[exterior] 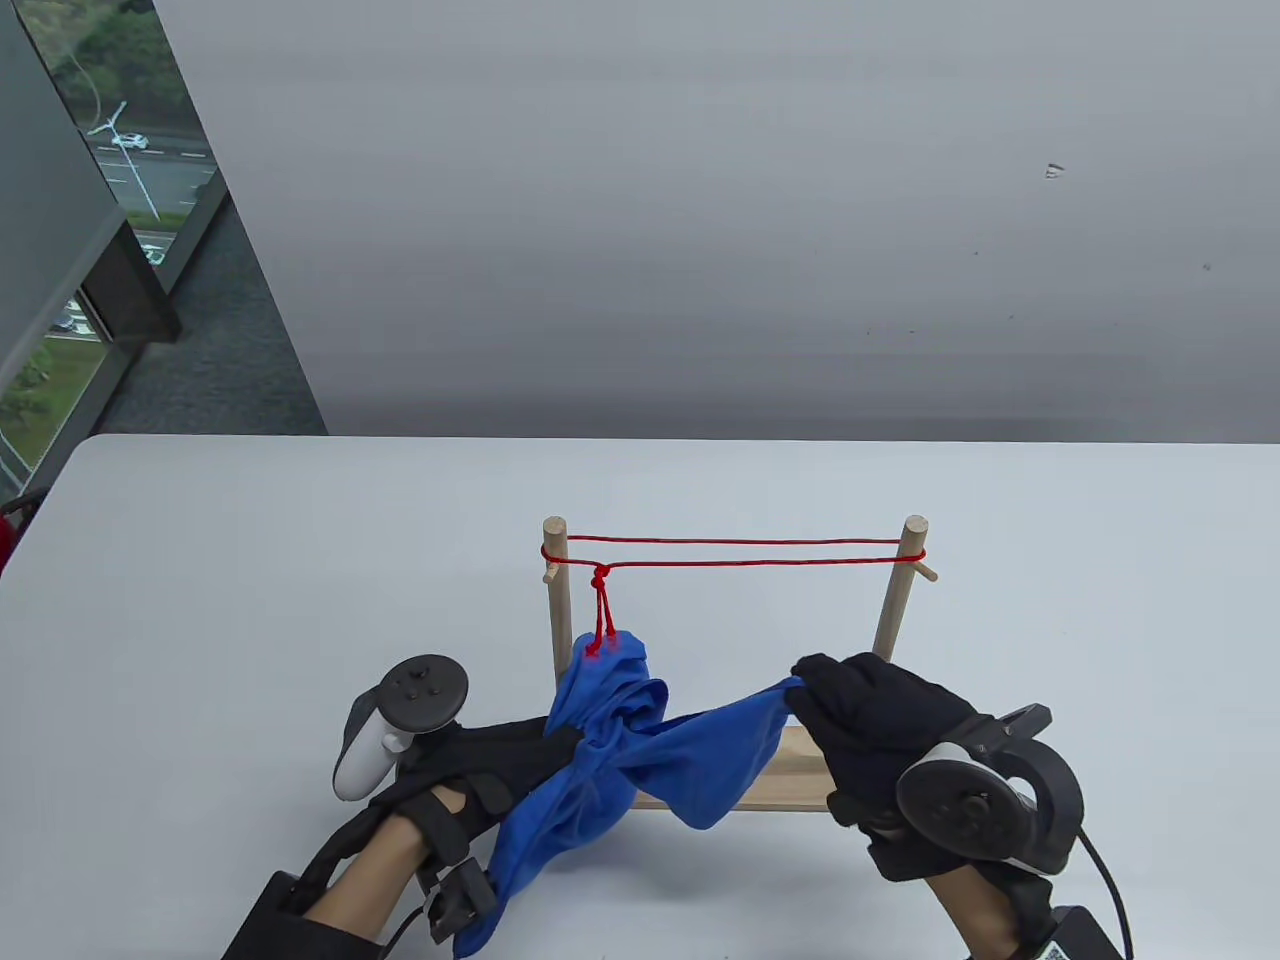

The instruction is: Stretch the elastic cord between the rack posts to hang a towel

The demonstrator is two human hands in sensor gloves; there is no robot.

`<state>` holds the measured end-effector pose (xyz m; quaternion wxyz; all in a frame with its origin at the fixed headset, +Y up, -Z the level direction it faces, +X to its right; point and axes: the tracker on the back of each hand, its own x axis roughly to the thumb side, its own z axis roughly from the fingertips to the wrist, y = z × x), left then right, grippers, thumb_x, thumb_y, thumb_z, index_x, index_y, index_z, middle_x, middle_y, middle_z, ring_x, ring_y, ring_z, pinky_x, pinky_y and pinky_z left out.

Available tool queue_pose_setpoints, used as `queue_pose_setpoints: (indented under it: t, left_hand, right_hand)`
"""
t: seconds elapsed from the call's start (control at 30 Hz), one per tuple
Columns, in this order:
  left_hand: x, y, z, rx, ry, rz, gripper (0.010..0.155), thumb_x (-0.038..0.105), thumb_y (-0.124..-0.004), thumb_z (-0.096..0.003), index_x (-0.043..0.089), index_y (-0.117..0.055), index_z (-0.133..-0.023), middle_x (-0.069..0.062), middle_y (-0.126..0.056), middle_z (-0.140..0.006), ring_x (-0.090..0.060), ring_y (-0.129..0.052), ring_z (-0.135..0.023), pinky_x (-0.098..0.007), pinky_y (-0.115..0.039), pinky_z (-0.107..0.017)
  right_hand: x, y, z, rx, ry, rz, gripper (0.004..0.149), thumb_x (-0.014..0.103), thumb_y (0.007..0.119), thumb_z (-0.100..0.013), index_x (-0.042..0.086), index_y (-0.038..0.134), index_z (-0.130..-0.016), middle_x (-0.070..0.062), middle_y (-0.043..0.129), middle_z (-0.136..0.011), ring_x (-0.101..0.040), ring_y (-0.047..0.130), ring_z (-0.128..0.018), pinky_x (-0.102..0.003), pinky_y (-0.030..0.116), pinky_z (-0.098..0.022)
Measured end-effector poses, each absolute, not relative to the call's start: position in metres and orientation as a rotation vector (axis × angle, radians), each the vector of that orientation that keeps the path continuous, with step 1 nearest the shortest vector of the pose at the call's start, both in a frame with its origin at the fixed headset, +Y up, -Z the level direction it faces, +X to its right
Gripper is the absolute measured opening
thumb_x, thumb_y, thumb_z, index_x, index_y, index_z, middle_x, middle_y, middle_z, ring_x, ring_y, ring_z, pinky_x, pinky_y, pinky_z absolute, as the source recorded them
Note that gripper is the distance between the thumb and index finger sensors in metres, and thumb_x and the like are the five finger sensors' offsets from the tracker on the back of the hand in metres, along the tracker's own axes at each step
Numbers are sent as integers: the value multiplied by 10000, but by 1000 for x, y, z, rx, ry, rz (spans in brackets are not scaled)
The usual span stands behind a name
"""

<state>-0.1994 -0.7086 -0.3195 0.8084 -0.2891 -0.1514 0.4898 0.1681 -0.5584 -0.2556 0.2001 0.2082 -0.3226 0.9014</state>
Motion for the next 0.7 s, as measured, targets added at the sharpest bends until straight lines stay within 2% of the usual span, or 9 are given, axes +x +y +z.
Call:
queue_pose_setpoints:
  t: [0.07,0.2,0.27,0.33,0.4,0.57,0.7]
  left_hand:
    - [-201,-706,-316,-551,-315,1011,728,646,-770,-462,163,-726,-1004,-146,-860,-963,-439,-912,-765,-594,-728,-587]
    - [-198,-695,-307,-329,-311,834,582,563,-906,-391,211,-854,-851,-43,-963,-746,-340,-984,-582,-556,-776,-540]
    - [-192,-689,-301,-278,-328,778,565,531,-926,-382,213,-861,-845,-24,-986,-703,-322,-1004,-547,-550,-784,-535]
    - [-185,-685,-295,-269,-377,796,689,530,-916,-389,220,-753,-983,-54,-957,-826,-353,-984,-631,-562,-759,-567]
    - [-176,-680,-290,-279,-421,848,769,532,-906,-401,242,-635,-1060,-97,-854,-984,-392,-924,-756,-583,-719,-607]
    - [-152,-657,-283,-222,-497,860,761,576,-896,-398,206,-692,-1030,-91,-884,-961,-391,-941,-747,-579,-732,-599]
    - [-131,-637,-283,-157,-539,885,778,596,-915,-380,191,-716,-1014,-83,-917,-914,-378,-966,-695,-568,-752,-577]
  right_hand:
    - [171,-556,-256,567,-922,2515,393,435,801,-430,138,925,-656,-50,997,-437,-86,1017,-144,-267,874,-44]
    - [171,-554,-257,561,-915,2518,391,413,806,-426,143,913,-687,-33,1001,-410,-74,1014,-121,-266,873,-34]
    - [169,-555,-259,565,-890,2520,392,401,809,-424,139,909,-697,-30,1007,-396,-73,1017,-105,-270,874,-29]
    - [165,-558,-261,575,-859,2526,394,393,809,-426,134,900,-708,-30,1008,-403,-77,1022,-112,-274,878,-37]
    - [160,-562,-263,604,-821,2518,396,379,809,-427,137,886,-730,-38,1004,-438,-92,1030,-148,-285,883,-63]
    - [144,-571,-272,698,-624,2453,406,355,819,-429,142,861,-772,-55,995,-501,-125,1042,-213,-311,889,-113]
    - [129,-574,-275,765,-574,2437,409,370,831,-423,142,871,-759,-43,1004,-480,-109,1043,-194,-299,891,-101]
